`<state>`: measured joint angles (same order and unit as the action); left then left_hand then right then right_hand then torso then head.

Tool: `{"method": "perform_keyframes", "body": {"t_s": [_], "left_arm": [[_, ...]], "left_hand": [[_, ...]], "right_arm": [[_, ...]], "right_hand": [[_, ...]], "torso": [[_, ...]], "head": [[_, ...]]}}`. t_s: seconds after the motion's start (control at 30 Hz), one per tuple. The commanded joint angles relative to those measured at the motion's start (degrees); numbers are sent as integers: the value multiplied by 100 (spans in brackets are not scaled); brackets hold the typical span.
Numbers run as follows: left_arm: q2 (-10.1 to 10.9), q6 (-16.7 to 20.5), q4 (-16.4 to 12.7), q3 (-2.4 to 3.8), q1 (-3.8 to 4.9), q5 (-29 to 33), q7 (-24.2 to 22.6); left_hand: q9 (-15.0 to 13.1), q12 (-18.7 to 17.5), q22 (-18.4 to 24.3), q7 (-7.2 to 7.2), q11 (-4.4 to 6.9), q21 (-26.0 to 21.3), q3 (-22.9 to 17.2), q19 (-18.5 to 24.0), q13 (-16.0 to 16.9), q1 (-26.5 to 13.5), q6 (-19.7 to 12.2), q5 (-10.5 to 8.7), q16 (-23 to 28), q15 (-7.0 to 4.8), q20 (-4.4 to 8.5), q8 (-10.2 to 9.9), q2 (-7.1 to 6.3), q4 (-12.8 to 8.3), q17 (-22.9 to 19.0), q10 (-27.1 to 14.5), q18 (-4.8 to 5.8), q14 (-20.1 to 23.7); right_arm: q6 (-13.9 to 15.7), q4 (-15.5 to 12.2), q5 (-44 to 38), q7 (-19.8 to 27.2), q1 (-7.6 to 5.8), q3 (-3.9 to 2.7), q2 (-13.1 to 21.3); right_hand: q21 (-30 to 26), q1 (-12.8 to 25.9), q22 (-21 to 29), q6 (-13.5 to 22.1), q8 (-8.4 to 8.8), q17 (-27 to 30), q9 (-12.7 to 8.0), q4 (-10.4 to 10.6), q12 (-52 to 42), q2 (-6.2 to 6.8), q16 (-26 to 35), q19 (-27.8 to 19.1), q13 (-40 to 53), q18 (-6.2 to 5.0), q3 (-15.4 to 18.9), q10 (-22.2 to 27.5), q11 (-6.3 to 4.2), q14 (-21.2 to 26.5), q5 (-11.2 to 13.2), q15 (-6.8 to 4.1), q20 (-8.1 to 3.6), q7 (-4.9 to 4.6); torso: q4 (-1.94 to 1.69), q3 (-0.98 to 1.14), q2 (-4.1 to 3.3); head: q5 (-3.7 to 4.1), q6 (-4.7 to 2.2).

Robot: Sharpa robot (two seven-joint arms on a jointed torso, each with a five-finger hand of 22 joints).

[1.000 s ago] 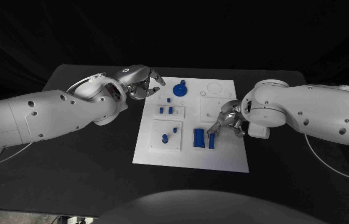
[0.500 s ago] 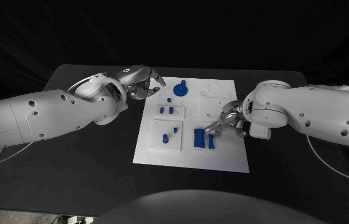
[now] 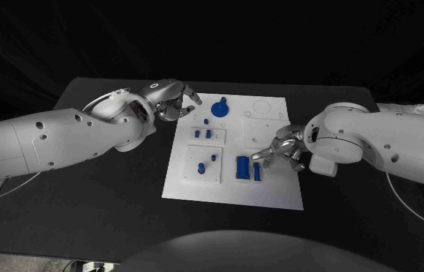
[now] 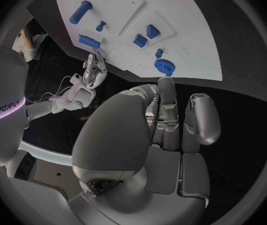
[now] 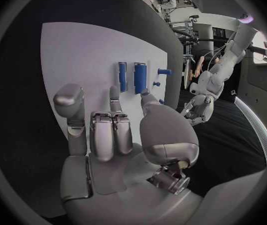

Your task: Assemble the parts on the task board

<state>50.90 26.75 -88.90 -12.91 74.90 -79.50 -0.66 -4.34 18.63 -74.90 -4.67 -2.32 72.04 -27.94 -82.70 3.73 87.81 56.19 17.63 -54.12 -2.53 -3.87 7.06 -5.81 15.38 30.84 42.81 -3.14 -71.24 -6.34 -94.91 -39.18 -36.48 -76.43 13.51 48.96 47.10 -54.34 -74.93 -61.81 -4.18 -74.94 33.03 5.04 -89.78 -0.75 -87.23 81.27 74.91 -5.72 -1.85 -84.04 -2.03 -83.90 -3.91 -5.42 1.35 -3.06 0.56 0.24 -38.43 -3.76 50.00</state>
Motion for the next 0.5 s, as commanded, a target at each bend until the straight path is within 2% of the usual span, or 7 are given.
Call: {"method": "perform_keyframes", "body": {"t_s": [0.03,0.2,0.27,0.3,0.33,0.43,0.5], "left_arm": [[17,59,-31,3,1,-24,-104],[75,402,-84,4,1,147,-378],[99,575,-117,4,1,391,-576],[116,700,-143,4,1,689,-794],[135,787,-172,4,1,1080,-1065],[195,809,-250,5,1,2291,-1786],[243,668,-299,6,2,3129,-2186]], "left_hand": [[5,27,-1030,-2,1,-27,-31,36,-8,48,39,-3,26,6,5,24,-30,8,-6,54,-52,39],[5,69,-954,-7,-5,-308,110,176,2,-366,61,-92,141,49,-28,57,20,136,-103,129,-98,178],[15,161,-609,-28,-40,-1573,525,828,24,-1187,51,-219,471,151,-94,61,148,98,-231,227,-302,631],[23,187,-462,-34,-55,-2101,618,1148,29,-1300,28,-298,609,208,-128,49,156,97,-283,236,-367,840],[38,251,48,-79,-119,-3863,826,2229,37,-1500,-12,-451,991,363,-235,23,175,108,-435,234,-561,1414],[46,365,507,-178,-244,-5087,1256,3462,35,-1569,-35,-273,1690,759,-449,1,139,122,-775,136,-449,2406],[44,360,759,-229,-322,-5660,1531,4216,11,-1644,-50,-57,2223,752,-457,-3,160,126,-1046,-45,-407,3269]], "right_arm": [[723,-338,-5,603,-72,0,257],[1829,-952,-117,1832,-228,0,896],[2228,-1084,62,2509,-258,0,1083],[2464,-1149,313,3090,-274,0,1198],[2626,-1184,628,3679,-284,0,1286],[2784,-1187,1411,4901,-298,1,1407],[2782,-1140,1925,5489,-302,1,1421]], "right_hand": [[2,-169,-548,50,-60,-1236,22,-39,-22,-79,-22,32,1509,-94,-21,-596,46,-541,-216,46,5,1],[-1063,-203,-329,-8,-250,-685,73,243,549,-266,544,-311,1124,-234,68,-398,40,-344,-605,70,35,22],[-3064,-239,237,67,-331,712,64,689,2596,-328,2181,-1137,-225,-438,244,487,153,383,-516,171,164,-58],[-3198,-257,322,111,-324,1231,45,782,3325,-330,2839,-1258,-700,-434,296,852,196,705,-545,231,198,-93],[-3578,-371,574,235,-299,2465,-18,983,5044,-322,4476,-1595,-1828,-391,422,1781,296,1547,-553,407,335,-222],[-4335,-692,1298,386,-275,3307,-234,1135,6252,-391,5863,-2528,-2742,-281,667,2888,760,2507,-398,909,719,-523],[-4403,-631,1716,732,-119,3781,-409,1185,6854,-460,6633,-3137,-3234,-170,856,3572,1129,3256,-225,1270,941,-391]], "torso": [[0,1,2],[5,0,17],[9,1,23],[10,1,27],[11,2,32],[30,13,49],[41,26,77]], "head": [[-26,0],[-42,0],[-40,0],[-35,0],[-34,0],[-58,0],[-72,0]]}}
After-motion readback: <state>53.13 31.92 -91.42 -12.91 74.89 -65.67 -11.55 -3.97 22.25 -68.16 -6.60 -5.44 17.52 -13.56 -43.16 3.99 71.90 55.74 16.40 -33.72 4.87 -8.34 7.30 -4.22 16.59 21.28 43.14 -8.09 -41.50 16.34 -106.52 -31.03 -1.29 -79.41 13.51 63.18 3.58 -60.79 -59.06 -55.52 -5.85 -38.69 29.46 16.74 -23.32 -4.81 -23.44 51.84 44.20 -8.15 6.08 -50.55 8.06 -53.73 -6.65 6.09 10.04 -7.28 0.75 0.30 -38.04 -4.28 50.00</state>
